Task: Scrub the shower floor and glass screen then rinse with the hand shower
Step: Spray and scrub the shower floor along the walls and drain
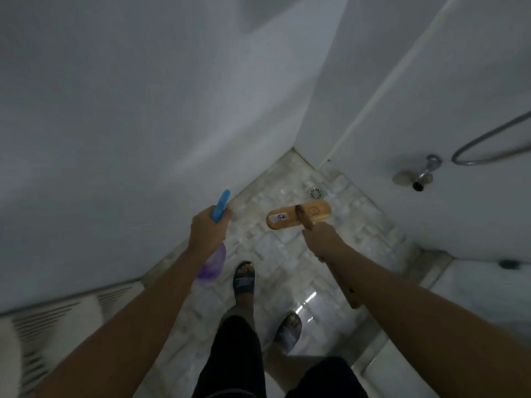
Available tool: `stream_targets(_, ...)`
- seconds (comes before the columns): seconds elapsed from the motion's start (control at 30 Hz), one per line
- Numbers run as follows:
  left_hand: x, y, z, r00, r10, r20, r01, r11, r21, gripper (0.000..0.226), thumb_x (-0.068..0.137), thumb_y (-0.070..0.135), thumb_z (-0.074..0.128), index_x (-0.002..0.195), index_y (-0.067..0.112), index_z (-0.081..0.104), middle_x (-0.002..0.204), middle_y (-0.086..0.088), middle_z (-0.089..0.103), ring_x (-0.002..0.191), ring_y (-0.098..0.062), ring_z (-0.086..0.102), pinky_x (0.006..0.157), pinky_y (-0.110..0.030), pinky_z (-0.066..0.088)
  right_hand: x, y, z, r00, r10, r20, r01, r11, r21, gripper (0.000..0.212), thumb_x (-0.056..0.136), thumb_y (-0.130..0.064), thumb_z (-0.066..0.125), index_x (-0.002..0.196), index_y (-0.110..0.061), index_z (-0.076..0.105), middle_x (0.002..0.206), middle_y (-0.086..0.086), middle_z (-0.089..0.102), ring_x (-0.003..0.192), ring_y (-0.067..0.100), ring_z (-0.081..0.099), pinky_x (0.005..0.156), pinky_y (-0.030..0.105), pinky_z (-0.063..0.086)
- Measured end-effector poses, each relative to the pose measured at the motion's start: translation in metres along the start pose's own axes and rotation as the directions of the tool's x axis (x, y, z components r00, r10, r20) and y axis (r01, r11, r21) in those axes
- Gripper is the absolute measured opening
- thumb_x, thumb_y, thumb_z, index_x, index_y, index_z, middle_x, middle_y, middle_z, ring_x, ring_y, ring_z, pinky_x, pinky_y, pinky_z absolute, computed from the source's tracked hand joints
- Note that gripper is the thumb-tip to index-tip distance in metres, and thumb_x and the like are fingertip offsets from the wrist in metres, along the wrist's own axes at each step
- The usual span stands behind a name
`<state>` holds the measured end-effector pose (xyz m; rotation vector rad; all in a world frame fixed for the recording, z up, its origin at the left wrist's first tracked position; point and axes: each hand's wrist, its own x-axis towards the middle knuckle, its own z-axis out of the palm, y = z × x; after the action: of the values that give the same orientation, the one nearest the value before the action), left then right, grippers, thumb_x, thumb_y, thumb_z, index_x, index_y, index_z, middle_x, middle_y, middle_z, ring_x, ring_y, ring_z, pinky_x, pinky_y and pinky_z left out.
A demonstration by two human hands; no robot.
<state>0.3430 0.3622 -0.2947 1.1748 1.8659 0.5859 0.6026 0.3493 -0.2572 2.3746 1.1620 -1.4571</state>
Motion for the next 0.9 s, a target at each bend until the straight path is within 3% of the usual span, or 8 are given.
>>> stream_targets(0.17, 0.091, -0.105, 0.081, 0.997, 0.045, 0.063, -0.049, 0.997, 0.063, 0.038, 0.093, 0.038, 0.064, 0.067, 0.011, 0.057, 0.060, -0.014, 0.059, 0.055, -0.026, 0.056, 0.055, -0.042, 0.049, 0.137, 0.027, 0.065, 0.999, 0.051, -0.019, -0.048, 0.991, 0.124, 0.038, 0.101, -0.030, 0.048, 0.109, 0.005, 0.061, 0.084, 0.015, 0.063, 0.055, 0.025, 0.060, 0.046, 0.027, 0.048)
stream_targets(0.37, 0.165, -0.212, 0.171, 0.990, 0.140, 0.033, -0.143, 0.977, 0.155, 0.054, 0.089, 0.038, 0.073, 0.051, 0.018, 0.041, 0.049, -0.003, 0.044, 0.047, -0.017, 0.042, 0.051, -0.027, 0.033, 0.270, 0.063, 0.141, 1.000, 0.026, -0.009, -0.024, 0.984, 0.177, 0.035, 0.101, -0.027, 0.048, 0.107, 0.005, 0.061, 0.076, 0.013, 0.061, 0.049, 0.022, 0.061, 0.045, 0.028, 0.051)
stream_targets(0.53, 0.217, -0.293, 0.234, 0.984, 0.174, 0.020, -0.175, 0.971, 0.161, 0.049, 0.090, 0.043, 0.070, 0.057, 0.013, 0.050, 0.055, -0.004, 0.053, 0.050, -0.017, 0.050, 0.051, -0.024, 0.037, 0.375, 0.080, 0.203, 0.999, -0.045, -0.026, 0.047, 0.992, 0.113, 0.031, 0.100, -0.032, 0.049, 0.107, -0.003, 0.057, 0.092, 0.015, 0.063, 0.063, 0.027, 0.064, 0.044, 0.029, 0.052)
stream_targets(0.67, 0.247, -0.331, 0.258, 0.969, 0.245, -0.032, -0.237, 0.959, 0.154, 0.049, 0.089, 0.046, 0.071, 0.062, 0.008, 0.055, 0.056, -0.007, 0.056, 0.051, -0.019, 0.054, 0.051, -0.030, 0.042, 0.426, 0.080, 0.240, 0.997, -0.079, -0.024, 0.080, 0.994, 0.073, 0.021, 0.101, -0.027, 0.049, 0.101, -0.007, 0.054, 0.091, 0.015, 0.062, 0.072, 0.030, 0.068, 0.055, 0.041, 0.061)
stream_targets(0.77, 0.257, -0.351, 0.266, 0.963, 0.265, -0.054, -0.254, 0.954, 0.160, 0.052, 0.087, 0.048, 0.072, 0.059, 0.008, 0.055, 0.052, -0.007, 0.053, 0.048, -0.018, 0.051, 0.049, -0.030, 0.041, 0.450, 0.078, 0.262, 0.994, -0.106, -0.007, 0.106, 0.994, 0.022, 0.025, 0.102, -0.024, 0.048, 0.112, -0.002, 0.052, 0.093, 0.016, 0.061, 0.074, 0.034, 0.071, 0.063, 0.049, 0.062)
stream_targets(0.83, 0.261, -0.364, 0.263, 0.954, 0.287, -0.086, -0.272, 0.950, 0.153, 0.056, 0.084, 0.061, 0.067, 0.059, 0.012, 0.054, 0.051, -0.001, 0.050, 0.047, -0.016, 0.049, 0.049, -0.029, 0.041, 0.456, 0.080, 0.270, 0.990, -0.136, 0.033, 0.136, 0.991, 0.010, 0.033, 0.102, -0.025, 0.046, 0.121, 0.002, 0.049, 0.101, 0.018, 0.060, 0.072, 0.034, 0.070, 0.059, 0.046, 0.062)
stream_targets(0.9, 0.265, -0.378, 0.258, 0.948, 0.293, -0.126, -0.277, 0.952, 0.129, 0.063, 0.079, 0.072, 0.060, 0.065, 0.011, 0.058, 0.054, -0.001, 0.054, 0.048, -0.016, 0.052, 0.050, -0.031, 0.047, 0.455, 0.084, 0.274, 0.984, -0.165, 0.071, 0.165, 0.986, 0.006, 0.037, 0.103, -0.027, 0.044, 0.128, 0.001, 0.044, 0.103, 0.016, 0.057, 0.067, 0.030, 0.067, 0.046, 0.035, 0.057)
